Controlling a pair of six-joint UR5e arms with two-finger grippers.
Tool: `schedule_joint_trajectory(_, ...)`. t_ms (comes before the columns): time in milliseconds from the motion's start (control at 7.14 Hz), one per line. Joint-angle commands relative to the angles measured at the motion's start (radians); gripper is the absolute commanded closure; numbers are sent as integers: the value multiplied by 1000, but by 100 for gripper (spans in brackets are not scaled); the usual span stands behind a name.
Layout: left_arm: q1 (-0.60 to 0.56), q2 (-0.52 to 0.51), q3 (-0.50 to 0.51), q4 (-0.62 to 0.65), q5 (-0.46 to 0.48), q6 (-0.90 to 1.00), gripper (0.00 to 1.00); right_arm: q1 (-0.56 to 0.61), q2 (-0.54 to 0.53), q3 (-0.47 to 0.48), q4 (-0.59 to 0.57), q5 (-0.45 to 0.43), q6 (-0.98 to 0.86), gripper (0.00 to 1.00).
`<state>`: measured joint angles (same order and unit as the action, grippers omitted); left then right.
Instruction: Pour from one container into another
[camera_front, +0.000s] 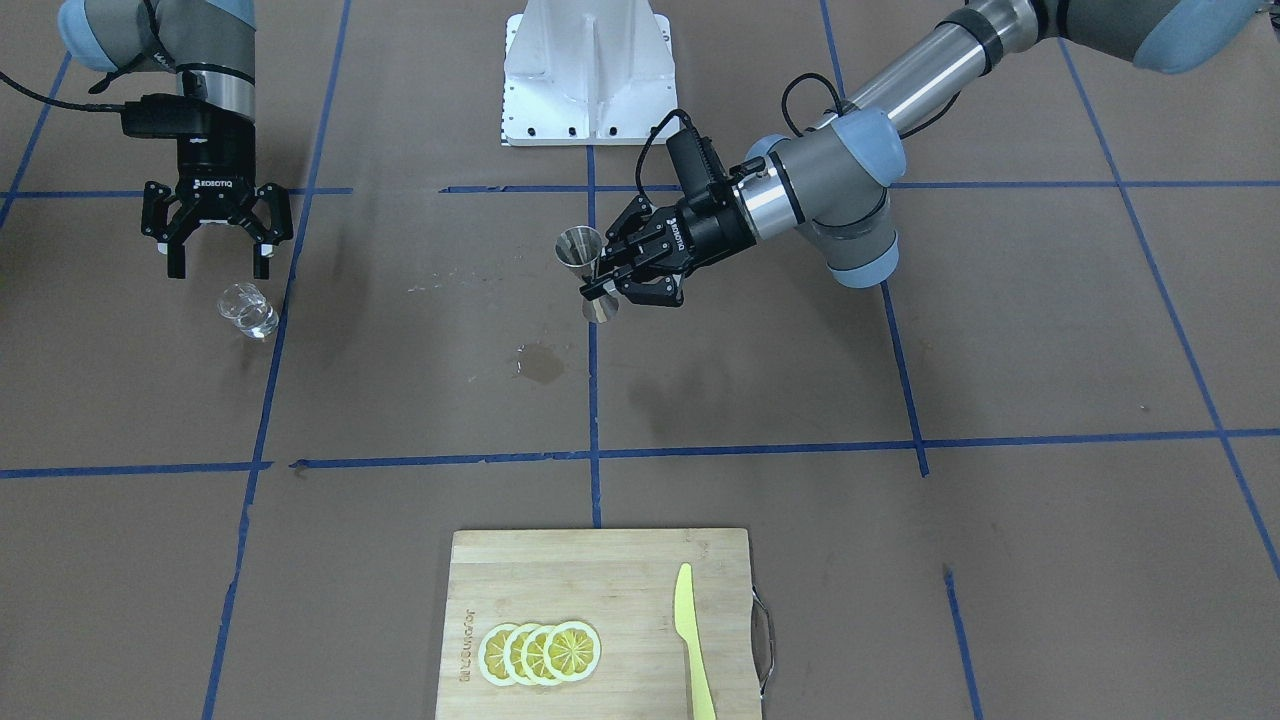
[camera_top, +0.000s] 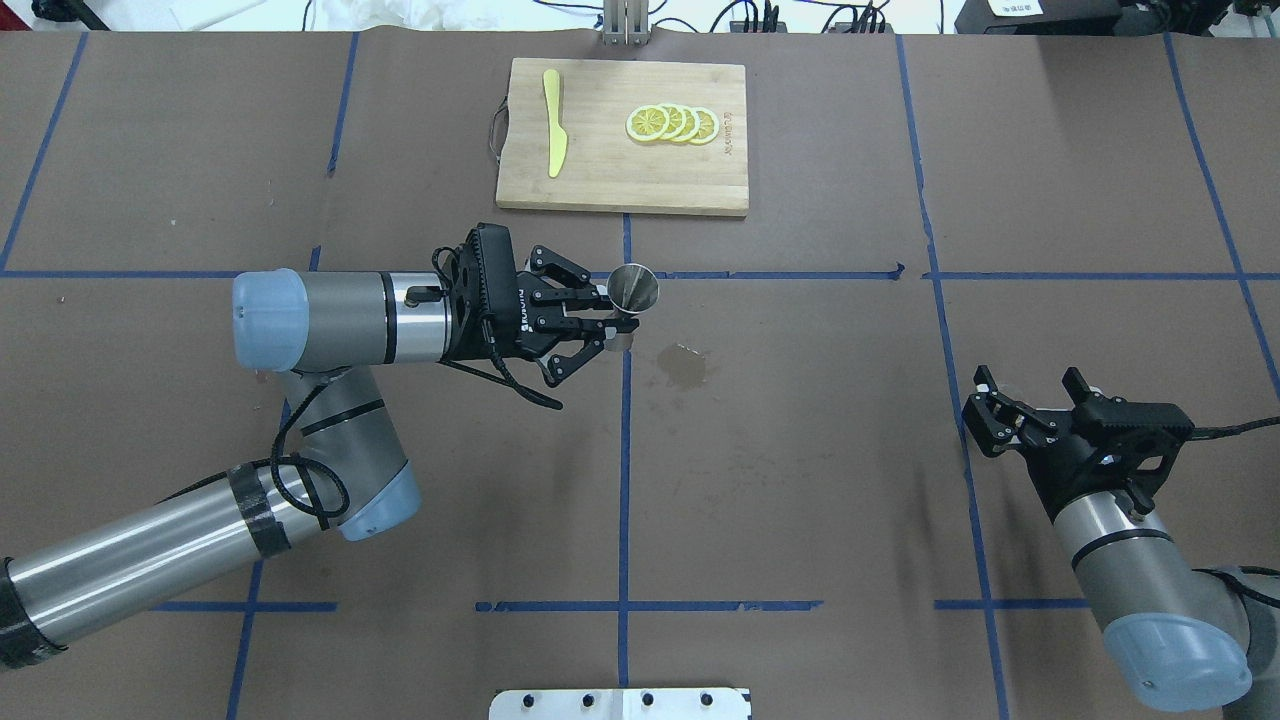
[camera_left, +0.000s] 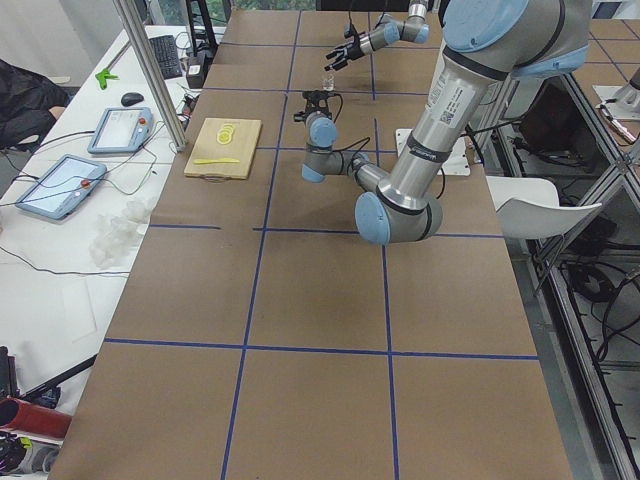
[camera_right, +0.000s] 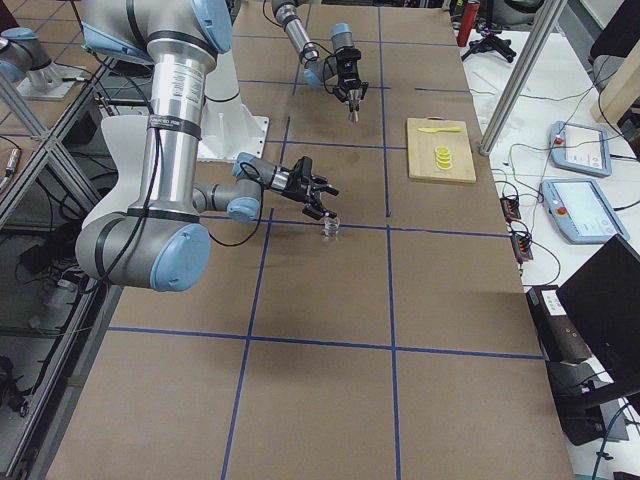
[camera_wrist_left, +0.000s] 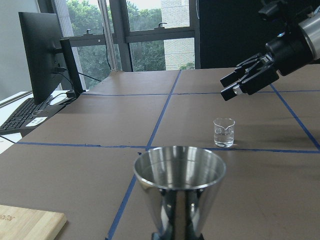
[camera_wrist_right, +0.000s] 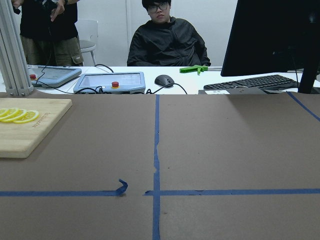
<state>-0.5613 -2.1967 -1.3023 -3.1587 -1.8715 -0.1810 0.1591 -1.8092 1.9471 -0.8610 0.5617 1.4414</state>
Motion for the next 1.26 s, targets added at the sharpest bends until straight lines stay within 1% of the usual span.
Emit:
schedule_joint_trajectory(0, 0, 0, 0, -1, 5, 0, 100, -21, 10, -69, 3, -46, 39, 0)
schedule_joint_trajectory(420, 0, 2, 0, -1, 5, 0, 100, -32, 63, -152, 4, -75, 63, 0)
schedule_joint_trajectory(841, 0, 2, 0, -1, 5, 0, 100, -39, 71, -180, 4, -91, 71, 0)
schedule_joint_trajectory(1121, 0, 3, 0, -1, 5, 0, 100, -39, 105, -227, 4, -91, 73, 0)
